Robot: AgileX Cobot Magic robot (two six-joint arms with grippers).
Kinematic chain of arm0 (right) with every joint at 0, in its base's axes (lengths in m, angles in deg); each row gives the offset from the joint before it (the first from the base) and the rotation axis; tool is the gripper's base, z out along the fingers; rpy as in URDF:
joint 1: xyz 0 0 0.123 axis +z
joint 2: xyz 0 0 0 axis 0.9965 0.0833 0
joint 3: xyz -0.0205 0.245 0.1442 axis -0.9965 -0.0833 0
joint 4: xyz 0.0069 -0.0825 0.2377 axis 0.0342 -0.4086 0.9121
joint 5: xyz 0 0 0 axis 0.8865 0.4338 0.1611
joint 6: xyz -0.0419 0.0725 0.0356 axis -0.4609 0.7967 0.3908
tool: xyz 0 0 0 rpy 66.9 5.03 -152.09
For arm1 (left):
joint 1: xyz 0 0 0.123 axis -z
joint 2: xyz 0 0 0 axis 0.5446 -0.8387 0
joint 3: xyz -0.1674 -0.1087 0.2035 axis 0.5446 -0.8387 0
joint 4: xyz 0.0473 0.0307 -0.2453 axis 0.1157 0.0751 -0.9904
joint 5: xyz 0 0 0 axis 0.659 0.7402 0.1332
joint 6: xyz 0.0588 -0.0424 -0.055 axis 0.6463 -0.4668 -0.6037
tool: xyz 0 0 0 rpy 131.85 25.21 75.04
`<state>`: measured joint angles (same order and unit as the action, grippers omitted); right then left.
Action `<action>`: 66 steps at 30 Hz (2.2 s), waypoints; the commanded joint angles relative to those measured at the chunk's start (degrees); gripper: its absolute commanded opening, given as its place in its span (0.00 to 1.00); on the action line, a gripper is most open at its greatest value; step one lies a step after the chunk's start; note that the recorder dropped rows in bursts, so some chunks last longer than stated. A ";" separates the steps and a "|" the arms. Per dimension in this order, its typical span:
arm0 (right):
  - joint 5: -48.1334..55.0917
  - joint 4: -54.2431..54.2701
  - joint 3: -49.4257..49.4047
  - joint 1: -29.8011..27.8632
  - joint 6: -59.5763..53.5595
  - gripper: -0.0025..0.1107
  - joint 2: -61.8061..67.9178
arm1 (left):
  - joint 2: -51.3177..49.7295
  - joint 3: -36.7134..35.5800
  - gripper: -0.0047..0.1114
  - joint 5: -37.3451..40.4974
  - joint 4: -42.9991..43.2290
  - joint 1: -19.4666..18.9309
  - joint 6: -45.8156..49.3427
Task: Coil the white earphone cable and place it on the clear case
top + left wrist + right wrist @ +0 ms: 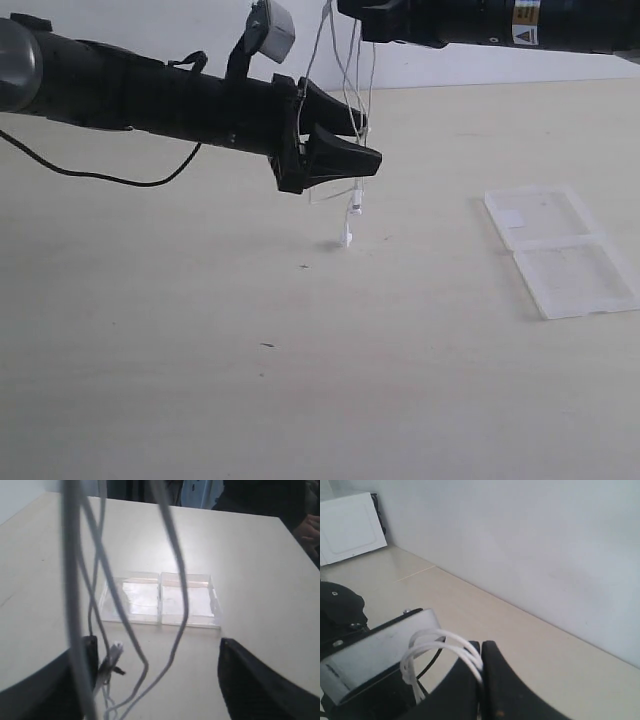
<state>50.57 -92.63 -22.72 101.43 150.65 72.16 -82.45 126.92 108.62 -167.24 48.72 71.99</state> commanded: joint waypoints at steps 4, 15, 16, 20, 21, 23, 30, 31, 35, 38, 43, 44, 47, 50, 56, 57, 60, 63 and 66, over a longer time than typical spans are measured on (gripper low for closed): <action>-2.87 0.34 0.41 -0.23 0.91 0.02 -0.05 | -0.58 -0.12 0.61 -3.39 -4.30 0.55 -0.11; -5.18 0.02 0.41 -0.23 2.62 0.02 -0.05 | -1.26 -0.12 0.61 -3.39 -7.26 0.55 -0.11; -5.87 0.02 0.41 -0.23 3.24 0.02 -0.05 | -1.26 -0.12 0.61 -3.39 -7.26 0.55 -0.11; -8.02 0.02 0.41 -0.23 3.87 0.02 -0.05 | -1.26 -0.12 0.61 -3.39 -7.26 0.55 -0.11; -8.02 0.02 0.41 -0.23 3.87 0.02 -0.05 | -1.26 -0.12 0.61 -3.39 -7.26 0.55 -0.11; -7.70 0.02 0.41 -0.23 3.87 0.02 -0.05 | -1.26 -0.12 0.61 -3.39 -7.26 0.55 -0.11; -5.89 0.22 0.41 -0.23 3.77 0.02 -0.05 | -1.26 -0.12 0.59 -3.13 -6.74 0.55 -0.11; -5.35 0.22 0.41 -0.23 3.59 0.02 -0.05 | -1.26 -0.12 0.57 -2.99 -6.74 0.55 -0.11; -4.31 0.49 0.41 -0.23 3.28 0.02 -0.05 | -1.26 -0.12 0.40 -2.41 -5.89 0.55 -0.11; -4.31 0.49 0.41 -0.23 3.28 0.02 -0.05 | -1.26 -0.12 0.28 -2.06 -5.89 0.55 -0.11; -4.31 0.49 0.41 -0.23 3.17 0.02 -0.05 | -1.26 -0.12 0.13 -2.06 -5.06 0.55 -0.11; -4.31 0.49 0.41 -0.23 3.17 0.02 -0.05 | -1.26 -0.12 0.11 -2.06 -4.84 0.55 -0.21; -4.31 0.49 0.41 -0.23 3.17 0.02 -0.05 | -1.26 -0.12 0.08 -2.06 -4.07 0.55 -0.21; -4.31 0.49 0.41 -0.23 3.17 0.02 -0.05 | -1.26 -0.12 0.09 -2.06 -3.77 0.55 -0.21; -4.31 0.49 0.41 -0.23 3.17 0.02 -0.05 | -1.26 -0.12 0.09 -1.59 -3.67 0.55 -0.34; -4.31 0.49 0.41 -0.23 3.17 0.02 -0.05 | -1.26 -0.12 0.09 -1.59 -3.67 0.55 -0.34; -4.43 0.49 0.41 -0.23 3.20 0.02 -0.05 | -1.26 -0.12 0.09 -1.03 -3.56 0.55 -0.34; -4.43 0.49 0.41 -0.23 3.20 0.02 -0.05 | -1.26 -0.12 0.09 0.10 -3.56 0.55 -0.34; -4.43 0.37 0.41 -0.23 2.78 0.02 -0.05 | -1.26 -0.12 0.09 0.20 -3.56 0.55 -0.34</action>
<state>46.17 -92.63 -22.72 101.43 153.98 72.16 -83.59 126.92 107.90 -170.58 49.00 71.88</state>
